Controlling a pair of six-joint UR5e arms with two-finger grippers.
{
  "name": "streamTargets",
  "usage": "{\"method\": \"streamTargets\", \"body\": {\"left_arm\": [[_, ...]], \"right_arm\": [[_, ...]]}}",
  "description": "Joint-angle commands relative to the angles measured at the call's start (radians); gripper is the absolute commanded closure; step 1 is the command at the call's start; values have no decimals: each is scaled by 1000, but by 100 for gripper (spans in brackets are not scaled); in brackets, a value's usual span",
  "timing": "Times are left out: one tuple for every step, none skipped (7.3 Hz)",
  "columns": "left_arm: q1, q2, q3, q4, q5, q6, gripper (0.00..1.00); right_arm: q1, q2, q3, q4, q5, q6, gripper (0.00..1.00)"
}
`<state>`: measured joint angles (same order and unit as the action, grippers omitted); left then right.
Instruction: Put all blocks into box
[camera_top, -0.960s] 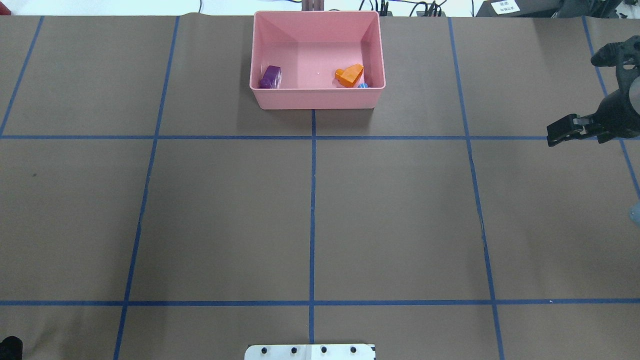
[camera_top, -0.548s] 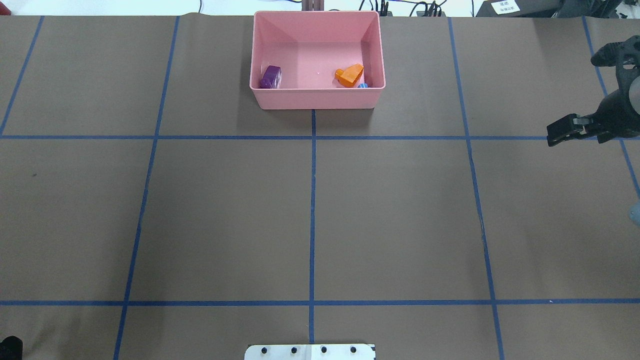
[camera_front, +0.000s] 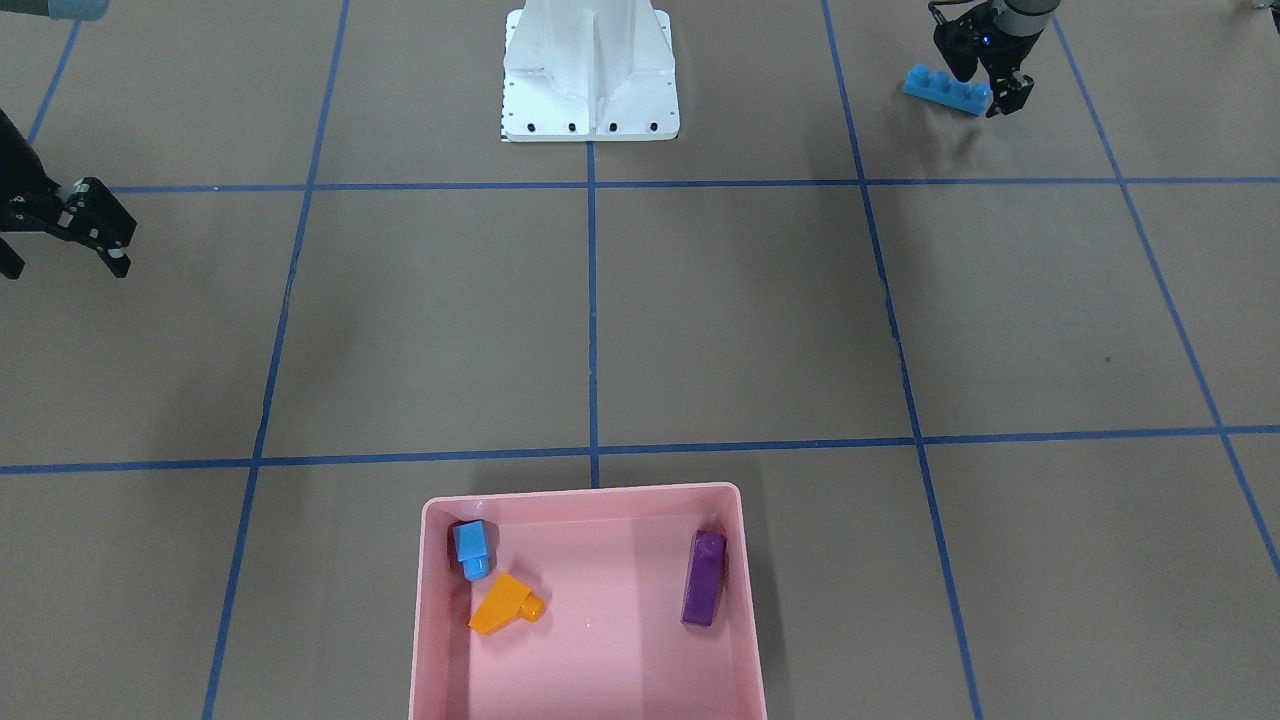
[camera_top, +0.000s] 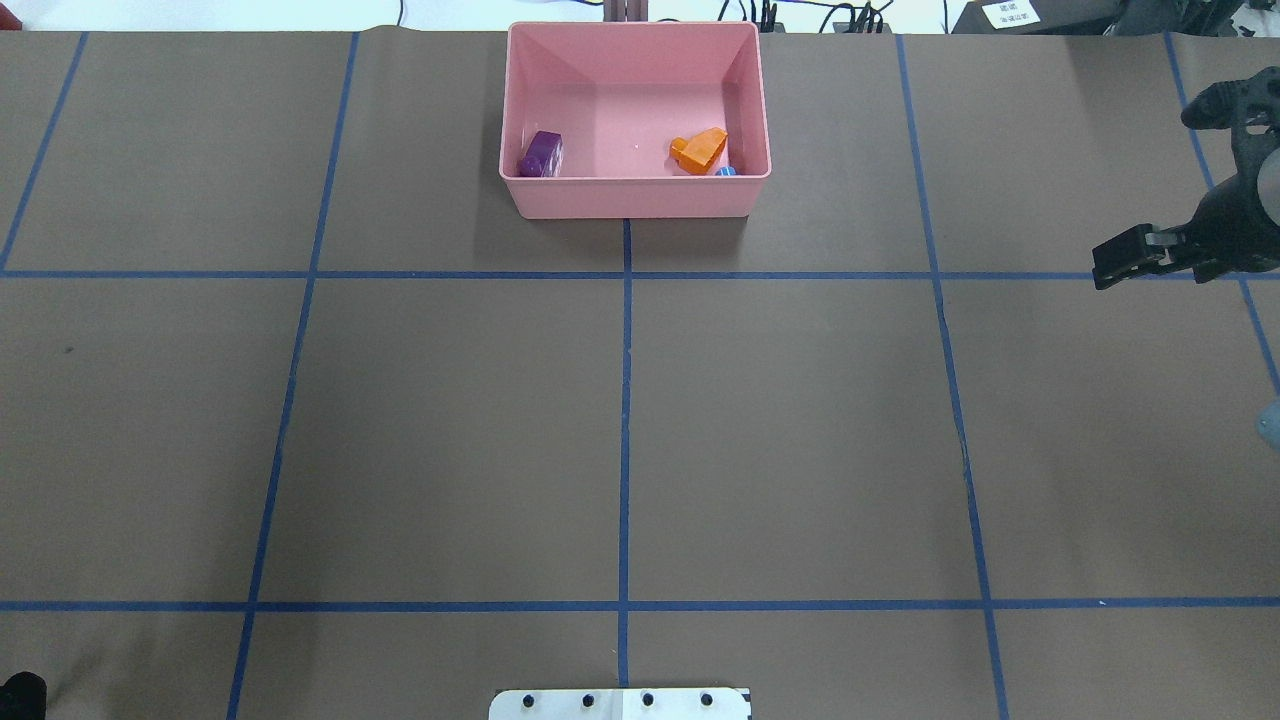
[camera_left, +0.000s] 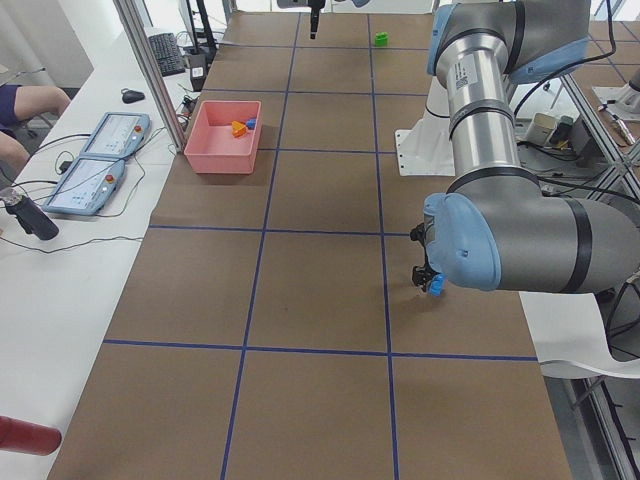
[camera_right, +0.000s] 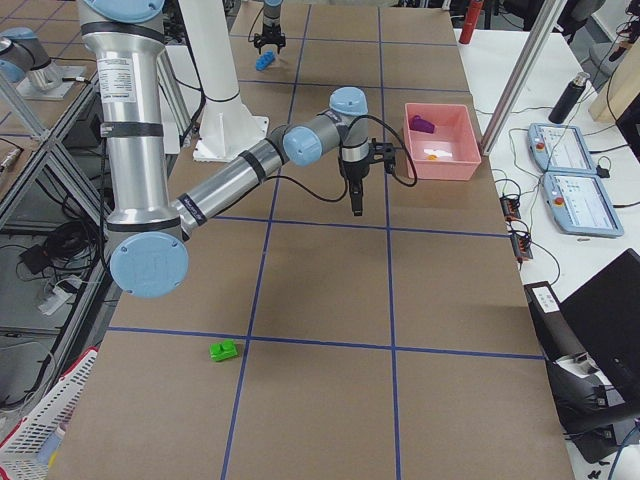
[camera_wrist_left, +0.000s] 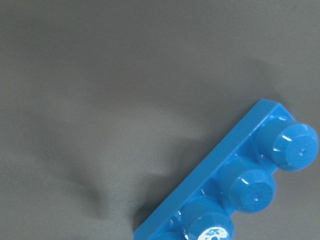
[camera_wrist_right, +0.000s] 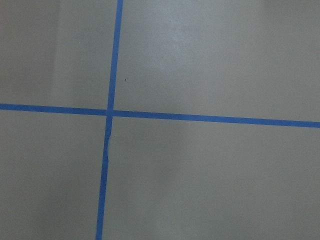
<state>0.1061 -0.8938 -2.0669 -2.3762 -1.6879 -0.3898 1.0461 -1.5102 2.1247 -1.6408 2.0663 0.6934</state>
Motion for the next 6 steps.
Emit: {"method": "streamTargets", "body": {"left_arm": [[23, -4, 1, 0, 10, -32, 20], [26, -2, 1, 0, 16, -34, 24], [32, -2, 2, 0, 16, -34, 24], [32, -4, 2, 0, 16, -34, 24], [36, -4, 2, 0, 16, -34, 24], [37, -4, 2, 0, 16, -35, 31]], "right_arm": [[3, 2, 0, -2, 0, 0, 1], [3, 2, 0, -2, 0, 0, 1], [3, 2, 0, -2, 0, 2, 1], [3, 2, 0, -2, 0, 2, 1], [3, 2, 0, -2, 0, 2, 1], [3, 2, 0, -2, 2, 3, 1]]}}
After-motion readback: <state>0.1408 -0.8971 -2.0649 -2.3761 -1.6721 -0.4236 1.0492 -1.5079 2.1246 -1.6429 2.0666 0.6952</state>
